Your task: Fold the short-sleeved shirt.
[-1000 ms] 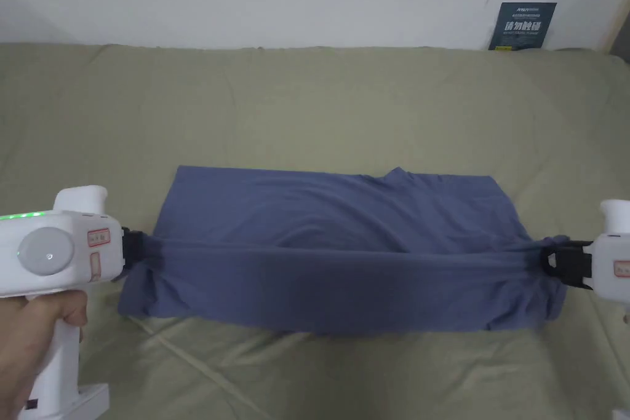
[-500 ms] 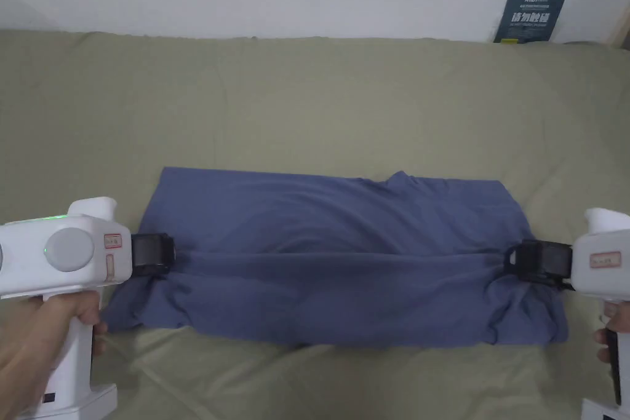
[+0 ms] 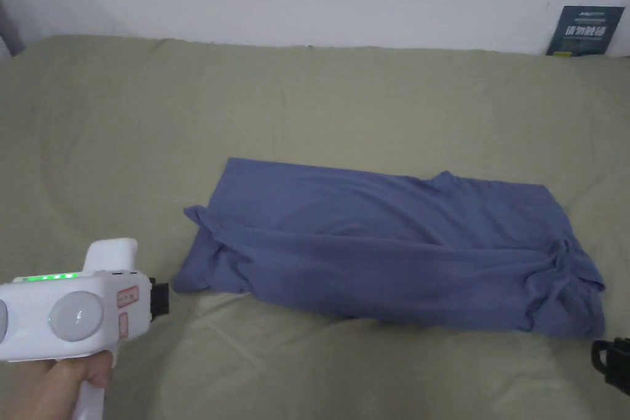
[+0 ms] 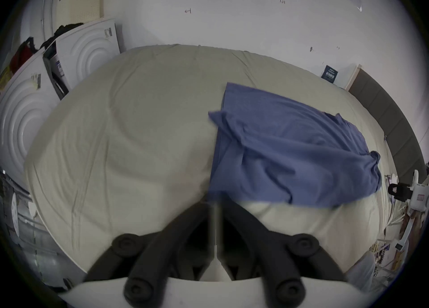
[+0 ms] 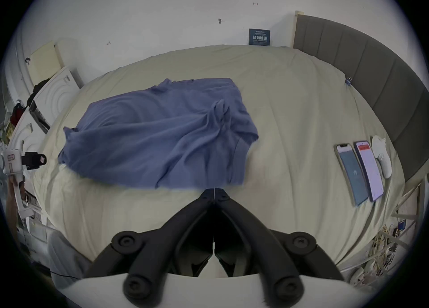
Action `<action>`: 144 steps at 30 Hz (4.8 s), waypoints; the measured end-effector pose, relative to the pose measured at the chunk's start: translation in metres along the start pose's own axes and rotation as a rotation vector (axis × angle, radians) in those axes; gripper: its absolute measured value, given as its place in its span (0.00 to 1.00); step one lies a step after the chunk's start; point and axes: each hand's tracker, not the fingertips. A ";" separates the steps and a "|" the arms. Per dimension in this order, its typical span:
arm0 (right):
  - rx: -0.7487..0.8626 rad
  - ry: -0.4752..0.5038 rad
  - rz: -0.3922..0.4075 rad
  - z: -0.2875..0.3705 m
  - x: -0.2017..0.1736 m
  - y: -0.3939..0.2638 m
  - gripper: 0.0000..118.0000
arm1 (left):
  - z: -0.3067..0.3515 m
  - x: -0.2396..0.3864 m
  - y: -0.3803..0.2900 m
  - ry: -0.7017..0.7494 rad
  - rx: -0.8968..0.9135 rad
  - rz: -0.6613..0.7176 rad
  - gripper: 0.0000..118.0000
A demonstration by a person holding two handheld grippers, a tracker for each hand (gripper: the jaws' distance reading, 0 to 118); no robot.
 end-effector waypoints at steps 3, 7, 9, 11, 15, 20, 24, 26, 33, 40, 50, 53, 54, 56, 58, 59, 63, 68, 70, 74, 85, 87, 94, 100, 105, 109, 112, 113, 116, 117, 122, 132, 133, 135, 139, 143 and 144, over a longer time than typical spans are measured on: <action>-0.007 -0.017 0.016 -0.002 -0.004 -0.007 0.00 | -0.011 -0.006 0.005 0.001 -0.003 -0.014 0.00; -0.025 -0.012 -0.001 -0.010 0.002 -0.003 0.00 | -0.029 0.006 0.029 -0.030 -0.002 0.018 1.00; -0.027 -0.017 0.000 -0.013 0.004 0.001 0.00 | -0.047 0.009 0.032 -0.024 -0.043 0.029 0.95; -0.031 -0.017 0.002 -0.018 0.008 0.005 0.00 | -0.047 0.027 0.047 -0.013 -0.079 0.011 0.96; -0.044 -0.028 0.003 -0.030 0.014 0.011 0.00 | -0.082 0.029 0.042 0.010 -0.116 0.010 0.87; -0.048 -0.028 0.015 -0.035 0.017 0.016 0.00 | -0.082 0.027 0.040 0.044 -0.108 -0.019 0.19; -0.043 -0.030 0.023 -0.035 0.019 0.021 0.00 | -0.074 0.030 0.045 0.003 -0.110 -0.030 0.06; -0.038 -0.030 0.024 -0.034 0.022 0.025 0.00 | -0.072 0.034 0.045 0.018 -0.094 -0.039 0.06; -0.045 -0.036 -0.066 -0.054 0.036 0.050 1.00 | -0.070 0.038 0.046 0.007 -0.087 -0.048 0.06; -0.157 -0.011 -0.039 -0.098 0.032 0.062 0.54 | -0.076 0.036 0.046 0.007 -0.094 -0.039 0.06; -0.130 0.044 -0.012 -0.081 0.045 0.061 0.11 | -0.076 0.034 0.048 0.001 -0.099 -0.047 0.06; -0.129 0.059 -0.039 -0.080 0.047 0.062 0.11 | -0.072 0.034 0.049 0.003 -0.105 -0.043 0.06; -0.128 0.061 -0.040 -0.077 0.047 0.061 0.11 | -0.070 0.033 0.048 0.002 -0.108 -0.047 0.06; -0.122 0.065 -0.040 -0.070 0.047 0.059 0.11 | -0.064 0.033 0.048 0.008 -0.102 -0.053 0.06; -0.117 0.076 -0.047 -0.063 0.047 0.057 0.11 | -0.057 0.031 0.049 0.004 -0.096 -0.043 0.06; -0.112 0.080 -0.051 -0.058 0.048 0.055 0.11 | -0.052 0.031 0.048 0.007 -0.091 -0.042 0.06; -0.106 0.086 -0.032 -0.038 0.047 0.044 0.11 | -0.032 0.027 0.038 0.011 -0.099 -0.038 0.06; -0.118 0.098 -0.029 -0.010 0.050 0.007 0.11 | 0.003 0.016 -0.002 0.008 -0.112 -0.041 0.06; -0.133 0.103 -0.025 0.000 0.049 -0.013 0.11 | 0.015 0.011 -0.022 0.007 -0.118 -0.035 0.06; -0.149 0.112 -0.035 0.016 0.052 -0.047 0.11 | 0.035 0.000 -0.060 0.006 -0.134 -0.013 0.06; -0.159 0.086 -0.099 0.024 0.055 -0.056 0.43 | 0.033 -0.020 -0.082 -0.050 -0.114 0.045 0.51; -0.121 0.022 -0.051 0.032 0.055 -0.053 1.00 | 0.036 -0.022 -0.081 -0.024 -0.118 0.022 1.00; 0.036 -0.030 -0.052 0.062 0.050 0.004 0.99 | 0.079 -0.005 -0.019 0.015 0.049 -0.075 0.94; 0.063 -0.067 0.051 0.032 0.015 0.045 0.01 | 0.037 0.014 0.041 -0.043 0.073 -0.066 0.00; 0.037 -0.036 0.046 0.000 0.017 0.072 0.01 | -0.022 0.016 0.084 -0.016 0.065 -0.065 0.00; 0.028 -0.041 0.035 -0.017 0.024 0.087 0.01 | -0.065 0.010 0.104 0.012 -0.017 -0.042 0.66; 0.013 -0.043 0.028 -0.030 0.029 0.094 0.01 | -0.094 0.007 0.112 0.037 -0.073 -0.032 0.95; 0.009 -0.048 0.029 -0.034 0.031 0.095 0.01 | -0.103 0.007 0.115 0.058 -0.099 -0.046 0.95; -0.010 -0.055 0.034 -0.045 0.035 0.099 0.01 | -0.128 0.018 0.117 0.065 -0.088 -0.048 0.95; -0.019 -0.059 0.036 -0.050 0.037 0.100 0.01 | -0.135 0.020 0.120 0.063 -0.094 -0.048 0.95; -0.051 -0.053 0.033 -0.066 0.045 0.101 0.01 | -0.144 0.030 0.115 0.054 -0.123 -0.083 0.65; -0.073 -0.033 -0.015 -0.089 0.065 0.121 0.43 | -0.125 0.038 0.111 0.039 -0.112 -0.112 0.00; -0.086 -0.040 -0.007 -0.093 0.067 0.125 0.92 | -0.125 0.039 0.112 0.043 -0.110 -0.117 0.00; -0.156 -0.033 0.005 -0.109 0.067 0.127 1.00 | -0.126 0.039 0.112 0.047 -0.110 -0.118 0.00; -0.198 -0.035 -0.009 -0.131 0.063 0.135 1.00 | -0.126 0.040 0.110 0.050 -0.107 -0.120 0.00; -0.263 -0.053 0.027 -0.151 0.059 0.134 0.96 | -0.130 0.040 0.109 0.052 -0.110 -0.125 0.00; -0.257 -0.073 0.044 -0.152 0.058 0.133 0.89 | -0.130 0.040 0.108 0.053 -0.108 -0.126 0.00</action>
